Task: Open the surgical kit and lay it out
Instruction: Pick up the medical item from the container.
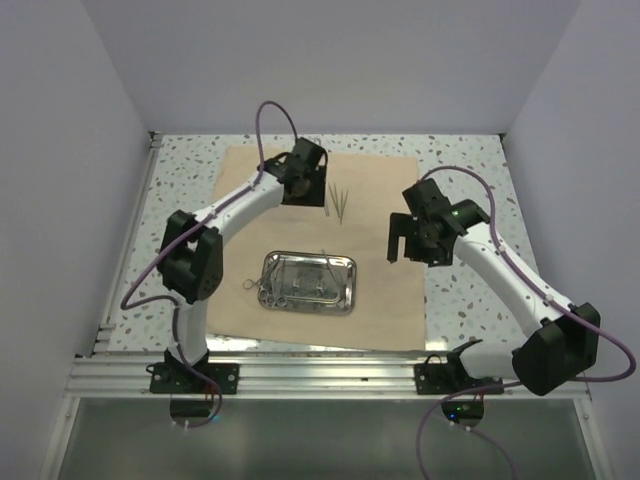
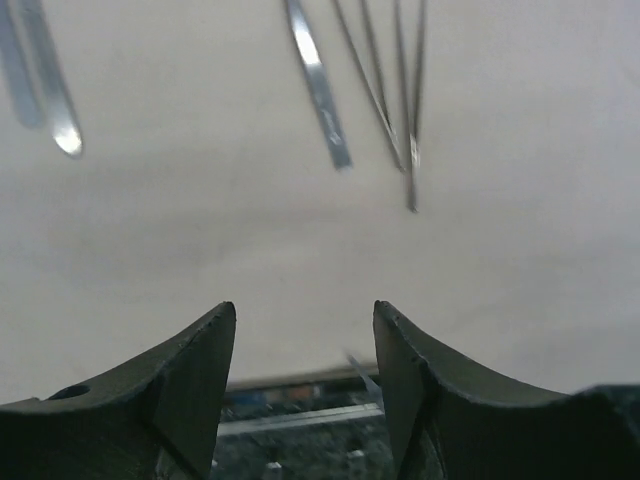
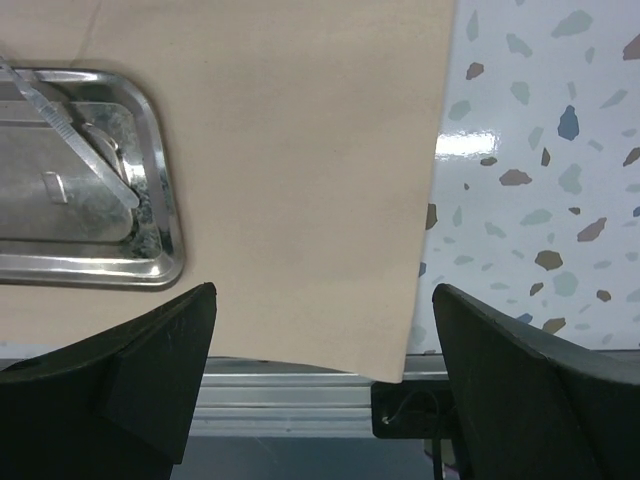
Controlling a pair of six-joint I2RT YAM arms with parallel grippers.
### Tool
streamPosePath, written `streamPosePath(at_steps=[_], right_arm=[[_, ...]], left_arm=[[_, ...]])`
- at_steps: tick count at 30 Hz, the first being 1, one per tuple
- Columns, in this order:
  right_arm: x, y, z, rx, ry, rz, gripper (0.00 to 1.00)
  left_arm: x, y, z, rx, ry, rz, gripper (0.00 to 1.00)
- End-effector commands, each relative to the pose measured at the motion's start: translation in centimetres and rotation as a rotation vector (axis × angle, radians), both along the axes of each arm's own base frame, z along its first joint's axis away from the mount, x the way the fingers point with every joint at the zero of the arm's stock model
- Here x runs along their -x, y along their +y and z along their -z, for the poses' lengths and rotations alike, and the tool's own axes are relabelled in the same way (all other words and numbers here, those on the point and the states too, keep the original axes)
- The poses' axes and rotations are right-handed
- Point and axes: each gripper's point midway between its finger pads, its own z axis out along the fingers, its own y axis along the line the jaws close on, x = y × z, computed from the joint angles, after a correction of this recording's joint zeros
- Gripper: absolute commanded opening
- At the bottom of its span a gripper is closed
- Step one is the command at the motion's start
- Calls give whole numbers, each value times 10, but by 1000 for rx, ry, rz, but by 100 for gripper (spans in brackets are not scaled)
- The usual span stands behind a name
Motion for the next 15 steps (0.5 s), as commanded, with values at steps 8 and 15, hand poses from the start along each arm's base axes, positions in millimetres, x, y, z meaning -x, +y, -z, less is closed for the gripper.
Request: streamPosePath(at_steps=[8, 15], right_arm=[[17, 0, -27, -82, -101, -60, 94], [31, -5, -36, -92, -114, -81, 94]], left_arm=[[121, -63, 36, 23, 203, 8, 59], [142, -77, 65, -1, 244, 5, 58]])
